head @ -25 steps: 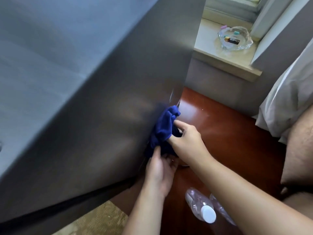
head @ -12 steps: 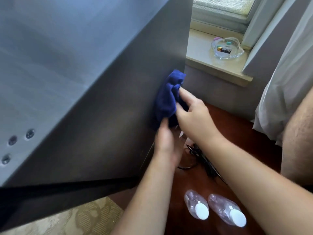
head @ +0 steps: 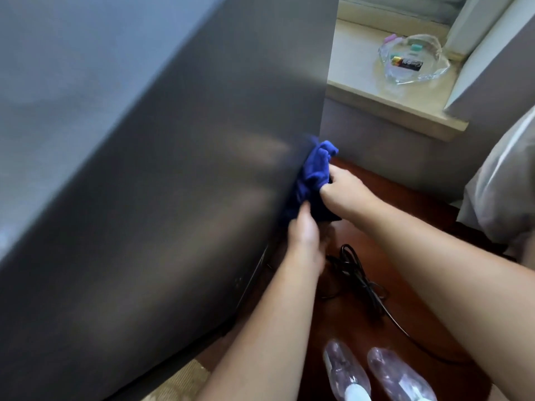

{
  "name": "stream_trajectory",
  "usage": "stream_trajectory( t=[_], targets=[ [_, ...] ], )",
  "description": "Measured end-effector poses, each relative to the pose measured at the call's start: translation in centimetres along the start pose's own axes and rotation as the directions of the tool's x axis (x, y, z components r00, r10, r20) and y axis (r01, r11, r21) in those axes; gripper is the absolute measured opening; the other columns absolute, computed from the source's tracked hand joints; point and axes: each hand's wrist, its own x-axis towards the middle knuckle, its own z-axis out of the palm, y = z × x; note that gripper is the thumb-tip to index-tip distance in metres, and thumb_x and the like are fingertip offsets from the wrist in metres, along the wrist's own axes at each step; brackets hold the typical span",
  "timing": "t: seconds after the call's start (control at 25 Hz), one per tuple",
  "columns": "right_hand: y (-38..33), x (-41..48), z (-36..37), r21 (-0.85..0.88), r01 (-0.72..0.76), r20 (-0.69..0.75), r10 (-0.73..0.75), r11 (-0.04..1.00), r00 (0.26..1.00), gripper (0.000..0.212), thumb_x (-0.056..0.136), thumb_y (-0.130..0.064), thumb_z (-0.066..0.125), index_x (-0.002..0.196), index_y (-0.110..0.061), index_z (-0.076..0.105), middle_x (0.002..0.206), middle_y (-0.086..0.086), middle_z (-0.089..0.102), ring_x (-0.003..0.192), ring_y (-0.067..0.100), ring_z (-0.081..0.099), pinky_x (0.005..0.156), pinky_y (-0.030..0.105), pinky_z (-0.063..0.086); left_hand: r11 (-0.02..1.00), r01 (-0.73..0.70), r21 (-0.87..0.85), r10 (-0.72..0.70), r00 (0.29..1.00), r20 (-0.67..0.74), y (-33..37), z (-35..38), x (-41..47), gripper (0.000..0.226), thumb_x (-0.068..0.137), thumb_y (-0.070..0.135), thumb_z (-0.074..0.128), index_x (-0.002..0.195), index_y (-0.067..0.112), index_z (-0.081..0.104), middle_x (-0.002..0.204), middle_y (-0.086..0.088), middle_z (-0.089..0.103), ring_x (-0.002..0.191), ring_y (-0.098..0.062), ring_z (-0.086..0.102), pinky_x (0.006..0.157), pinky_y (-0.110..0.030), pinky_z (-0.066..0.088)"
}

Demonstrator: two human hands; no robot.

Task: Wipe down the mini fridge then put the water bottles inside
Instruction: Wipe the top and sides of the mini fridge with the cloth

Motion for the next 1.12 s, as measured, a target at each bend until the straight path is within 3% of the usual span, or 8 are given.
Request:
stream_trajectory(
  t=[0.2, 0.32, 0.44, 0.6, 0.72, 0.84, 1.0, 1.12],
  targets=[
    [2.6, -0.8, 3.5, 0.000, -0.010, 0.213, 0.010, 1.000, 0.977, 0.018, 0.094, -0.017, 0.049, 0.094, -0.016, 0.066, 0.108, 0.010, 0.073, 0.104, 0.032, 0.067, 0.079, 0.034, 0.048, 0.999, 0.018, -0.032, -0.022, 0.993, -0.114, -3.0, -5.6, 0.1, 0.020, 0.105, 0.033, 0.056, 0.102, 0.019, 0.069, 0.080, 0.004, 0.082, 0.074, -0.015, 0.073, 0.062, -0.028, 0.055],
    [3.1, -3.1, 6.0, -0.052, 0.020, 0.297, -0.003, 0.998, 0.955, 0.017, 0.094, -0.022, 0.051, 0.103, -0.021, 0.065, 0.122, 0.013, 0.073, 0.115, 0.034, 0.066, 0.088, 0.034, 0.049, 0.997, 0.023, -0.078, -0.036, 0.984, -0.172, -4.5, -9.2, -0.9, 0.024, 0.105, 0.030, 0.055, 0.121, 0.014, 0.066, 0.107, -0.008, 0.078, 0.084, -0.020, 0.072, 0.072, -0.034, 0.054],
    [2.8, -6.3, 8.7, -0.034, 0.038, 0.350, -0.024, 0.999, 0.936, 0.024, 0.097, -0.028, 0.051, 0.113, -0.021, 0.067, 0.128, 0.012, 0.072, 0.119, 0.034, 0.065, 0.081, 0.028, 0.040, 0.993, 0.017, -0.116, -0.045, 0.967, -0.251, -5.8, -12.7, -2.6, 0.034, 0.106, 0.028, 0.054, 0.136, 0.012, 0.059, 0.109, -0.007, 0.074, 0.087, -0.020, 0.070, 0.068, -0.032, 0.050],
    [1.7, -10.3, 11.3, -0.072, 0.141, 0.487, -0.089, 0.987, 0.869, 0.027, 0.096, -0.032, 0.055, 0.116, -0.017, 0.066, 0.127, 0.012, 0.071, 0.119, 0.035, 0.063, 0.087, 0.029, 0.045, 0.985, 0.017, -0.171, -0.070, 0.947, -0.312, -7.1, -17.6, -5.5, 0.042, 0.106, 0.029, 0.052, 0.144, 0.011, 0.054, 0.136, -0.016, 0.067, 0.093, -0.022, 0.066, 0.069, -0.032, 0.048],
    [0.5, -12.5, 12.1, -0.134, 0.278, 0.560, -0.159, 0.951, 0.813, 0.033, 0.095, -0.033, 0.058, 0.122, -0.013, 0.065, 0.129, 0.012, 0.069, 0.121, 0.036, 0.061, 0.097, 0.035, 0.049, 0.981, -0.003, -0.192, -0.064, 0.939, -0.339, -7.7, -20.4, -7.5, 0.041, 0.107, 0.029, 0.050, 0.144, 0.011, 0.054, 0.135, -0.017, 0.067, 0.092, -0.023, 0.066, 0.070, -0.033, 0.048],
    [-0.5, -14.4, 12.5, -0.162, 0.347, 0.582, -0.195, 0.924, 0.789, 0.033, 0.095, -0.034, 0.061, 0.122, -0.014, 0.065, 0.124, 0.011, 0.070, 0.116, 0.035, 0.063, 0.090, 0.033, 0.049, 0.975, -0.025, -0.220, -0.046, 0.949, -0.311, -8.2, -22.2, -9.3, 0.044, 0.108, 0.033, 0.049, 0.144, 0.010, 0.054, 0.139, -0.019, 0.065, 0.092, -0.023, 0.065, 0.072, -0.032, 0.048],
    [-0.9, -16.8, 12.0, -0.045, 0.347, 0.537, -0.270, 0.937, 0.799, 0.017, 0.093, -0.038, 0.067, 0.084, -0.029, 0.056, 0.084, -0.009, 0.063, 0.087, 0.021, 0.062, 0.067, 0.021, 0.041, 0.965, -0.085, -0.249, 0.021, 0.967, -0.252, -8.1, -23.6, -11.6, 0.044, 0.107, 0.036, 0.049, 0.139, 0.008, 0.061, 0.122, -0.013, 0.074, 0.076, -0.015, 0.073, 0.066, -0.028, 0.053],
    [-1.3, -18.4, 10.6, 0.066, 0.332, 0.442, -0.326, 0.941, 0.836, 0.012, 0.092, -0.040, 0.067, 0.096, -0.029, 0.065, 0.076, -0.016, 0.059, 0.070, 0.002, 0.056, 0.059, 0.012, 0.037, 0.955, -0.127, -0.267, 0.080, 0.980, -0.180, -7.3, -23.2, -13.5, 0.041, 0.107, 0.035, 0.050, 0.137, 0.009, 0.063, 0.118, -0.010, 0.076, 0.075, -0.014, 0.074, 0.064, -0.027, 0.055]
  ],
)
